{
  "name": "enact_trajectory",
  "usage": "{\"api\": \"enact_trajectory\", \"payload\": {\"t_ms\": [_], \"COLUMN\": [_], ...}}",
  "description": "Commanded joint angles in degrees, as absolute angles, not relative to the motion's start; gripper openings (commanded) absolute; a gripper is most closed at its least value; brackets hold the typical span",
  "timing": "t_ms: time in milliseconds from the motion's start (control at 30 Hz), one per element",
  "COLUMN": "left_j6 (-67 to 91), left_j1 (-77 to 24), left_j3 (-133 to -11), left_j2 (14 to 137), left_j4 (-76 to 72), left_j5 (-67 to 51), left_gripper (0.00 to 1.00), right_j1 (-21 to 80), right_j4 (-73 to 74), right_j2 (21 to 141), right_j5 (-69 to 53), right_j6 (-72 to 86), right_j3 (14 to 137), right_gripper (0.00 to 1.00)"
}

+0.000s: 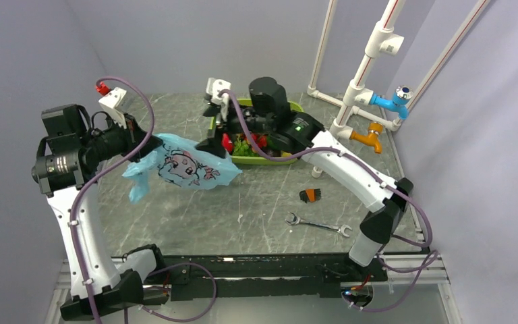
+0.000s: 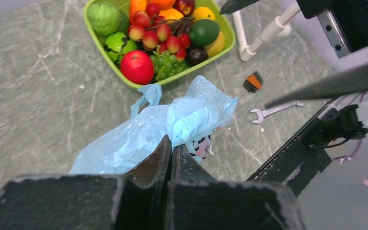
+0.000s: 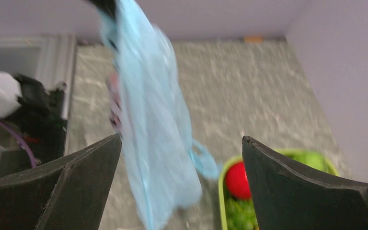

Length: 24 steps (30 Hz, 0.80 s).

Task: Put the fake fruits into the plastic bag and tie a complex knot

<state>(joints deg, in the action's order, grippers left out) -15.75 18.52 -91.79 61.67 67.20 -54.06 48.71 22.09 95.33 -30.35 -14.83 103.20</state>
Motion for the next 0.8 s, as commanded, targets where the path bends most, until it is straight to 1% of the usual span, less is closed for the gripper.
{"api": "enact_trajectory", "payload": {"t_ms": [0,100,133,167,233,300,333,367,400,433,500,533,567,600,633,667,767], "left_j6": [-1.6,1.8,1.7,1.1,-0.4,-5.0,-7.4,-9.4,-11.2,-13.9,-23.0,-28.9,-34.8,-43.1,-49.4,-53.4,-60.1], "left_j1": [14.6,12.6,11.8,11.3,10.9,11.6,12.7,14.6,17.5,20.5,26.2,28.3,29.6,30.5,30.7,30.7,30.5], "left_j3": [-88.2,-88.6,-89.2,-89.8,-91.7,-95.7,-98.2,-100.5,-102.3,-103.5,-105.5,-106.3,-106.1,-105.8,-105.4,-103.9,-96.7], "left_j2": [59.2,59.8,60.2,60.3,60.6,61.7,62.8,64.3,65.2,66.2,67.9,68.6,69.1,69.6,69.9,69.9,66.9], "left_j4": [53.8,52.5,53.0,53.6,55.3,60.4,63.2,65.6,67.7,69.8,76.0,79.4,82.0,84.6,88.3,89.9,88.4], "left_j5": [-54.6,-55.9,-55.7,-55.3,-54.5,-54.1,-55.1,-56.7,-59.3,-62.3,-66.0,-65.7,-64.7,-64.3,-64.2,-64.2,-66.2], "left_gripper": [0.0,0.0,0.0,0.0,0.0,0.0,0.06,0.17,0.3,0.47,0.74,0.86,0.94,0.99,0.99,0.99,0.99], "right_j1": [55.2,57.6,57.8,58.0,58.0,57.8,57.5,57.1,56.5,55.7,54.0,52.9,51.8,50.8,49.9,49.6,49.1], "right_j4": [14.4,11.9,11.9,12.3,13.3,14.3,14.5,14.5,14.5,14.8,15.8,15.7,15.2,14.2,13.5,13.1,12.1], "right_j2": [100.5,104.6,105.4,106.2,106.7,105.9,105.0,104.1,103.1,102.2,100.9,100.2,99.5,98.6,98.1,97.6,97.4], "right_j5": [-30.9,-30.1,-29.9,-30.0,-29.3,-28.9,-28.9,-29.1,-29.4,-29.9,-31.0,-31.5,-32.5,-33.5,-33.5,-33.0,-32.7], "right_j6": [-10.9,-12.3,-13.0,-14.1,-16.2,-18.2,-18.7,-18.6,-18.2,-17.6,-15.4,-13.7,-11.9,-10.3,-9.1,-8.3,-5.7], "right_j3": [111.9,112.8,113.1,113.5,113.4,111.8,110.7,109.4,108.4,107.8,107.7,107.6,107.5,107.1,106.5,106.2,106.2], "right_gripper": [1.0,1.0,0.98,0.91,0.66,0.35,0.21,0.04,0.0,0.0,0.0,0.0,0.0,0.0,0.0,0.0,0.0]}}
